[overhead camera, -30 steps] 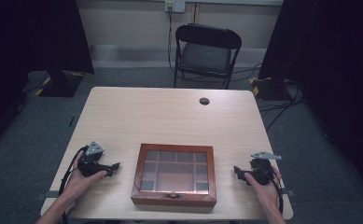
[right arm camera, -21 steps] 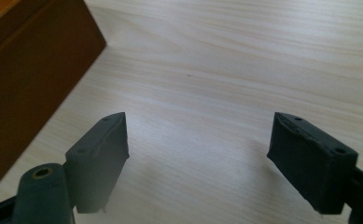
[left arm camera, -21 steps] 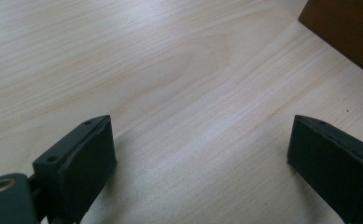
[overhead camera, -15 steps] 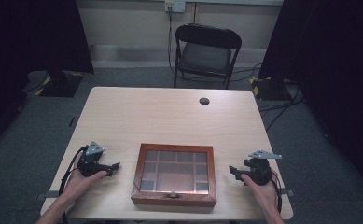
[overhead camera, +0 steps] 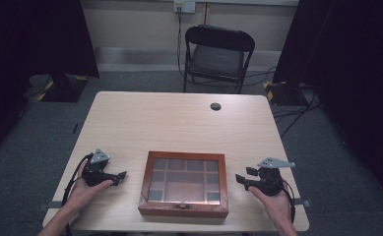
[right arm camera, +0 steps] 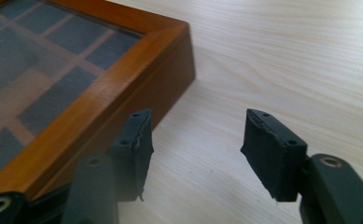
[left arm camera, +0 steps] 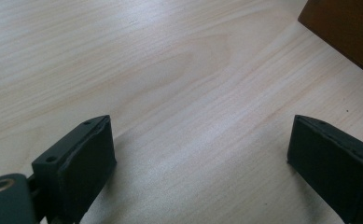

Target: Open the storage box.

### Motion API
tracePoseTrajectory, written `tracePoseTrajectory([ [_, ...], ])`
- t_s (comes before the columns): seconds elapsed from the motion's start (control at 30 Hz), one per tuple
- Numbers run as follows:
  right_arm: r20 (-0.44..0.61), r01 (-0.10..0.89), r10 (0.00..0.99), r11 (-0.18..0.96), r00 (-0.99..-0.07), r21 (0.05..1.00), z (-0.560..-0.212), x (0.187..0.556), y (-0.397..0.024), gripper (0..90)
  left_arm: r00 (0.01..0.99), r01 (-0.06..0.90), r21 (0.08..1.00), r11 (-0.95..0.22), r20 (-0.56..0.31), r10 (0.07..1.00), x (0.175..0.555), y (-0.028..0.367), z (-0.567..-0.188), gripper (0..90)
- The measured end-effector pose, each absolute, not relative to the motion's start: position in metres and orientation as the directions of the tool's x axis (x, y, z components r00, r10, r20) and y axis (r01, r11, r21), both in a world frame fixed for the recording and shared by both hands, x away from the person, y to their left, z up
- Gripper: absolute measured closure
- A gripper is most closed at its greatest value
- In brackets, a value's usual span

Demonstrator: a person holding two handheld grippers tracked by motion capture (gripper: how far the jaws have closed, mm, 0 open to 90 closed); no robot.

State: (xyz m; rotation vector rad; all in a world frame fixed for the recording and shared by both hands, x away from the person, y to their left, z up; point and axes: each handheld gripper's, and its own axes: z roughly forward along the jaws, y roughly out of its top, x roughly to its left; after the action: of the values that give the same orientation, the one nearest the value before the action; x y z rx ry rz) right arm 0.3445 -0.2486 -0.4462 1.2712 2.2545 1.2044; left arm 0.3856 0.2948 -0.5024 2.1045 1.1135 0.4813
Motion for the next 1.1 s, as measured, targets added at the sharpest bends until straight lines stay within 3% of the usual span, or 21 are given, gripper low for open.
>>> tracePoseTrajectory([
  [0.57, 0.148, 0.463, 0.646, 0.349, -0.748, 0.815, -0.404, 0.337, -0.197, 61.2, 0.562, 0.568, 0.726, -0.388, 0.002, 0.827, 0.386, 0.295, -0.502, 6.6],
  [1.1, 0.174, 0.380, 0.421, 0.476, -0.890, 0.793, -0.415, 0.326, -0.128, 77.4, 0.559, 0.570, 0.725, -0.386, 0.002, 0.829, 0.385, 0.295, -0.502, 6.8],
])
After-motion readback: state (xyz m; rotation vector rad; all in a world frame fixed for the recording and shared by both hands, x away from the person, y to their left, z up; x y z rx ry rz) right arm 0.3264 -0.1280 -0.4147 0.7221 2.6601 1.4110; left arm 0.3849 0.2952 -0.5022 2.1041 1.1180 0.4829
